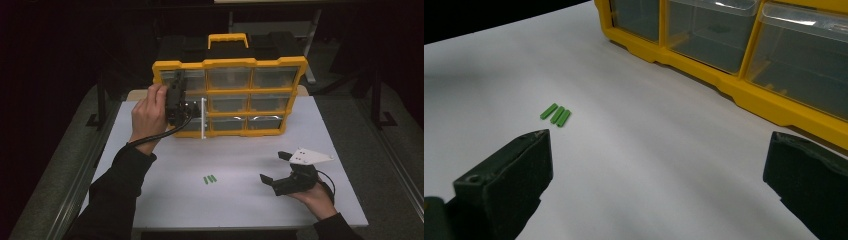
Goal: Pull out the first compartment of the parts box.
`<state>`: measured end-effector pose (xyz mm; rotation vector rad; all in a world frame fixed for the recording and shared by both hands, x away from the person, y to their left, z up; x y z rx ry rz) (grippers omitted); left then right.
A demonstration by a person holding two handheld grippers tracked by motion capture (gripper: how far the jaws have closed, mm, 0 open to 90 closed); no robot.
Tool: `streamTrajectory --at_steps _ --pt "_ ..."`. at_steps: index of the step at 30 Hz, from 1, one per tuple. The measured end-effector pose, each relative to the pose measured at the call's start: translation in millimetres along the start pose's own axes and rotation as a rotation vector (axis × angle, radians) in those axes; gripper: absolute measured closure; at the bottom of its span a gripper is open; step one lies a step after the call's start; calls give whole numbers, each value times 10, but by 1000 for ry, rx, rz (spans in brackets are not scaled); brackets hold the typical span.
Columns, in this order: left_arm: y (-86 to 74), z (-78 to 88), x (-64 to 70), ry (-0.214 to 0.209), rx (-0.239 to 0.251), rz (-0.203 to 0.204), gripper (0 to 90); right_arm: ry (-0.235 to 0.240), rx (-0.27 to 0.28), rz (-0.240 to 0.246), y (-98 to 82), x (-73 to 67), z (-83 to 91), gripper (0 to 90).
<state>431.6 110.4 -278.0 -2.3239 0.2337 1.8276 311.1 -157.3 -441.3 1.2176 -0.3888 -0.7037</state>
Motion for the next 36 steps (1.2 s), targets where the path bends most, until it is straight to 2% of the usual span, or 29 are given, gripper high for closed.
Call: streamTrajectory --at_steps 11,17,27,29,36 --pt "-2 -30 -40 -2 -2 -5 651 1 2 -3 1 -2 1 0" --pt "-5 -37 -40 -24 -7 -12 684 3 2 1 -1 -4 1 0" --pt "-6 -54 -41 -63 -7 14 736 6 1 1 -8 -8 -5 0" --pt "-10 -48 -41 -79 -25 15 745 8 1 2 -7 -11 -5 0" --pt "-8 -51 -35 -100 -32 16 769 8 0 1 -10 -11 -6 0"
Point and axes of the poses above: each handheld gripper's, and its own axes: z roughly backward along the jaws, y roughly out of its top, x roughly to its right, the point moved 7 cm from there along -z, roughly forward along the jaws, and after that the axes turned 8 degrees about x, right-handed, at the moved point
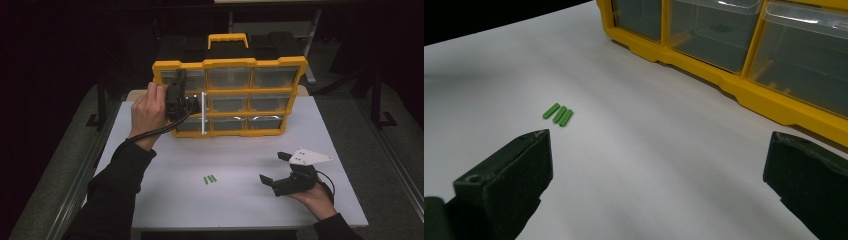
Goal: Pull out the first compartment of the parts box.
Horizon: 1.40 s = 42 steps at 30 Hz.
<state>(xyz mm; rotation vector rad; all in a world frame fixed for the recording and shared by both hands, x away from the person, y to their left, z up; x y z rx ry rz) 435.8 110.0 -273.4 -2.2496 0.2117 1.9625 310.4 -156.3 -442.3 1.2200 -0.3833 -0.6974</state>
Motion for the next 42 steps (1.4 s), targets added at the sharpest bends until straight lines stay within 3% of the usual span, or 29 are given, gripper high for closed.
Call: streamTrajectory --at_steps 42 --pt "14 67 2 -2 14 -15 807 0 0 -5 -2 -2 -1 0"
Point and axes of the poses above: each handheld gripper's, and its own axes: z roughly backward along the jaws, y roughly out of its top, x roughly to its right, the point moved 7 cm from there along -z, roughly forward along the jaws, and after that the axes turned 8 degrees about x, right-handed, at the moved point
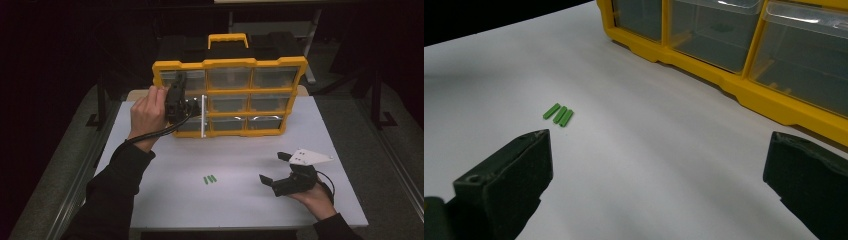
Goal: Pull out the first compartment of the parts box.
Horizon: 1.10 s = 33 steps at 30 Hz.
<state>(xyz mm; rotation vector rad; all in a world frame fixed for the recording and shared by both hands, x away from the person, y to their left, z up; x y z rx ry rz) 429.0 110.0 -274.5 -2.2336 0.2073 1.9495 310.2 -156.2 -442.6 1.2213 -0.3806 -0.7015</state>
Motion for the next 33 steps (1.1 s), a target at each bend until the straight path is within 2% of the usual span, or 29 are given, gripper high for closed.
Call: streamTrajectory --at_steps 13,19,33 --pt "11 83 -13 0 11 -6 807 0 -1 -3 -2 0 1 0" --pt "26 125 -10 13 37 -9 806 -1 2 2 1 3 2 0" --pt "46 210 -18 15 35 -11 806 -2 -4 1 -6 0 2 0"
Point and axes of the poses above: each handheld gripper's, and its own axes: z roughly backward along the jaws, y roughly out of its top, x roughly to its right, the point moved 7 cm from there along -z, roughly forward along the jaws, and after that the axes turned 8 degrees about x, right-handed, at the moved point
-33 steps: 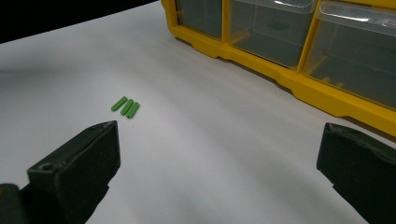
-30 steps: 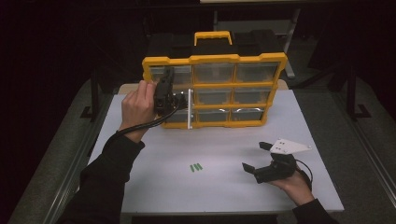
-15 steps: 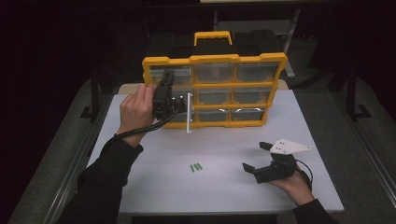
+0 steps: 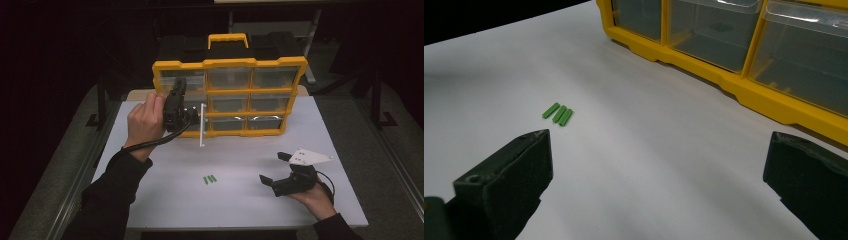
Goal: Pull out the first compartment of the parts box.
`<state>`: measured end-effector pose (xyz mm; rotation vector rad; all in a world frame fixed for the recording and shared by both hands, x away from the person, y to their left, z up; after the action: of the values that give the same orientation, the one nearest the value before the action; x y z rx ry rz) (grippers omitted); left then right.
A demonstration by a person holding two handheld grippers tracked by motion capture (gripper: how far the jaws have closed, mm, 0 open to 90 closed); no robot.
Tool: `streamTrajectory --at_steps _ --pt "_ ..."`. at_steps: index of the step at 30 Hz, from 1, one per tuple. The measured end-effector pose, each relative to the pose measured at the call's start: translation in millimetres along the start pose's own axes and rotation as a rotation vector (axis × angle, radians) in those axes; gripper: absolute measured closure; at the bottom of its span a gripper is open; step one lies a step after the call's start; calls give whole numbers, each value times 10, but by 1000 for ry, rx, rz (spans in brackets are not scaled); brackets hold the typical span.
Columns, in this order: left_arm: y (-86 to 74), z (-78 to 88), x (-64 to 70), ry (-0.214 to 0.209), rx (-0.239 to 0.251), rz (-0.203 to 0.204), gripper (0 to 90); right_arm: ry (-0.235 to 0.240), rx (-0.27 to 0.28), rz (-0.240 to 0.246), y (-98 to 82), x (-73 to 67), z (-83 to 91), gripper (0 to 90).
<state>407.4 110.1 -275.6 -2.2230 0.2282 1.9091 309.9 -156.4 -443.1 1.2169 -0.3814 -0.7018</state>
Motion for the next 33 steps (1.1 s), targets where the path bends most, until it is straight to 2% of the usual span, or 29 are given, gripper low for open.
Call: streamTrajectory --at_steps 7,10,33 --pt "11 46 -7 2 2 -1 807 -1 -1 0 -1 0 0 0" --pt "11 74 -9 -8 -15 -2 807 -1 -1 0 -2 0 0 0" --pt "66 288 -35 -4 9 -6 808 -4 -1 -2 0 -3 0 0"
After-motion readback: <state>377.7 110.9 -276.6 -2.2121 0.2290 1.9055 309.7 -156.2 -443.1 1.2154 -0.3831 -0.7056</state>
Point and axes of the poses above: each handheld gripper's, and its own axes: z roughly backward along the jaws, y roughly out of its top, x roughly to its right, the point moved 7 cm from there along -z, roughly forward along the jaws, and after that the axes turned 8 degrees about x, right-handed, at the moved point
